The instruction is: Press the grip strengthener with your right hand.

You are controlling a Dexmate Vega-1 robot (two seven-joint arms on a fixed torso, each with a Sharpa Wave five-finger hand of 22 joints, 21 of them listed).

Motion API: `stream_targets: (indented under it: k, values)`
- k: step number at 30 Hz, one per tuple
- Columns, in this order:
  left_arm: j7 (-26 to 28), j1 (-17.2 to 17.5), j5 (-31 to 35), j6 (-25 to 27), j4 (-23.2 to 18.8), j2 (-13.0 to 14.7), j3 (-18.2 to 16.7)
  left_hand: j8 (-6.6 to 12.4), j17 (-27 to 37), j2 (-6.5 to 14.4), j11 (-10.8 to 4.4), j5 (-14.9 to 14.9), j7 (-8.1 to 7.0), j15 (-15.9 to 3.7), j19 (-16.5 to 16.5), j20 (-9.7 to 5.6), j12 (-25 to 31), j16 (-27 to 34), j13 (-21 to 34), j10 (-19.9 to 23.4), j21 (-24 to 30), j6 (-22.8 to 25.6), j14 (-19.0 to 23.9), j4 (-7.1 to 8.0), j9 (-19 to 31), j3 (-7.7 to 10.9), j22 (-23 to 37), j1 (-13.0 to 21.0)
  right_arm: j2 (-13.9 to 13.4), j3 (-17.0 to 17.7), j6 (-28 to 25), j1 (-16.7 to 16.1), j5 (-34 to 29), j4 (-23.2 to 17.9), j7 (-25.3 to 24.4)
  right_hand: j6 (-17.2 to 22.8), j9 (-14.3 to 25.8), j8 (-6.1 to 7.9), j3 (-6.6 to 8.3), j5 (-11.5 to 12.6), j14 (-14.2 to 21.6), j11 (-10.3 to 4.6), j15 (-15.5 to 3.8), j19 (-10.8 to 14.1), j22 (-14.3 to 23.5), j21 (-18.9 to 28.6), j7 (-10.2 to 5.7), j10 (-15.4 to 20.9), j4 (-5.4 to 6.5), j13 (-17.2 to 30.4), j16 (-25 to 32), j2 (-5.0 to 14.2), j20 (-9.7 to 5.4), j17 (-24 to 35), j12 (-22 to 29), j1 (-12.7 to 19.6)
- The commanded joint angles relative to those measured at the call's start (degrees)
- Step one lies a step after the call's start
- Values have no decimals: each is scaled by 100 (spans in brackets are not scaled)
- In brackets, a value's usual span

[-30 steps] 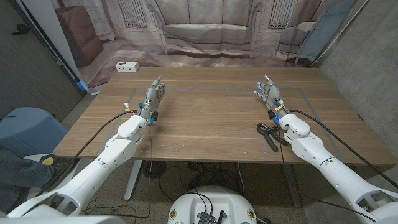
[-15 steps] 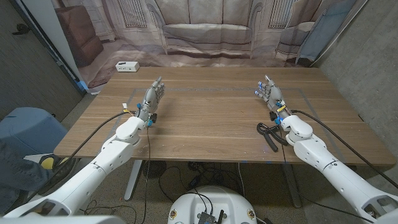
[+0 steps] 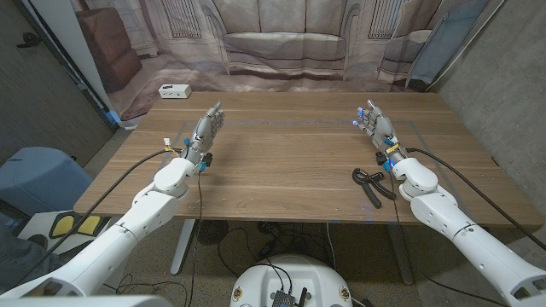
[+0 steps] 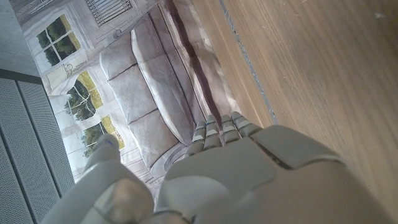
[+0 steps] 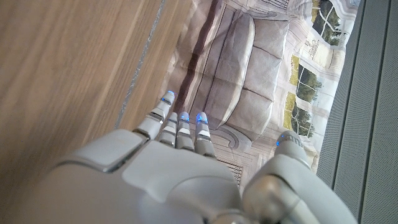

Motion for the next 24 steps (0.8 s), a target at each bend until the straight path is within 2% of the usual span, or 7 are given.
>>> stream_targets:
  k: [1, 5, 6, 8, 17, 19, 24]
  values:
    - [14, 55, 200, -326, 9, 55, -90, 59, 25, -1, -23, -14, -4, 1, 243, 37, 65, 47, 13, 208, 91, 169, 202, -44, 20, 22, 23, 117, -159, 287, 413, -422, 13, -394, -44, 67, 29, 25, 8, -26, 65, 14, 16, 64, 10, 36, -30, 62, -39, 28, 40, 7, 20, 4, 37, 99]
    - [-163, 14, 104, -315, 42, 72, -79, 80, 23, -1, -68, -24, -28, -14, 410, 149, 92, 45, 12, 359, 112, 355, 338, -68, 21, 18, 22, 144, -314, 417, 411, -652, -85, -687, -183, 78, 31, 24, 14, -30, 104, 15, 23, 105, 10, 42, -60, 75, -47, 29, 47, 8, 51, 2, 35, 124]
    - [-199, -7, 59, -257, 19, 81, -79, 78, 23, 0, -63, -25, -31, -10, 434, 176, 94, 41, 12, 371, 116, 367, 346, -70, 21, 18, 22, 147, -402, 513, 351, -838, -157, -927, -374, 77, 32, 22, 16, -31, 120, 14, 36, 115, 11, 42, -68, 74, -50, 30, 50, 8, 61, 1, 32, 133]
    - [-183, -24, 75, -244, -1, 75, -75, 78, 23, 2, -77, -26, -32, -2, 460, 195, 98, 40, 12, 395, 119, 389, 365, -73, 22, 18, 23, 152, -481, 603, 357, -1013, -270, -1101, -510, 85, 32, 23, 18, -32, 134, 13, 34, 138, 11, 47, -75, 72, -53, 31, 53, 9, 64, 0, 29, 143]
    - [-200, -16, 163, -124, -173, 214, -76, 75, 22, 13, -84, -29, -43, -40, 493, 172, 101, 34, 12, 441, 112, 438, 408, -82, 22, 23, 23, 168, -670, 941, 280, -1708, -631, -1637, -990, 77, 36, 6, 42, -40, 271, -8, 28, 262, 11, 65, -105, 120, -71, 36, 85, 27, 81, -6, 32, 220]
    - [-247, -12, 160, -159, -181, 230, -79, 72, 22, 17, -83, -30, -51, -59, 493, 172, 99, 33, 11, 448, 107, 445, 423, -84, 23, 26, 23, 174, -649, 1025, 261, -1858, -690, -1750, -1134, 68, 38, -8, 59, -49, 458, -8, -6, 427, 14, 100, -96, 182, -80, 43, 144, 41, 57, 2, 40, 283]
    - [-302, 6, 176, -227, -186, 260, -93, 64, 22, 26, -86, -31, -51, -61, 482, 176, 92, 24, 11, 450, 93, 453, 427, -90, 23, 30, 23, 185, -630, 1195, 319, -2144, -813, -1915, -1256, 68, 40, -17, 70, -57, 618, 11, -65, 598, 18, 132, -39, 319, -80, 55, 199, 56, 47, 25, 76, 340]
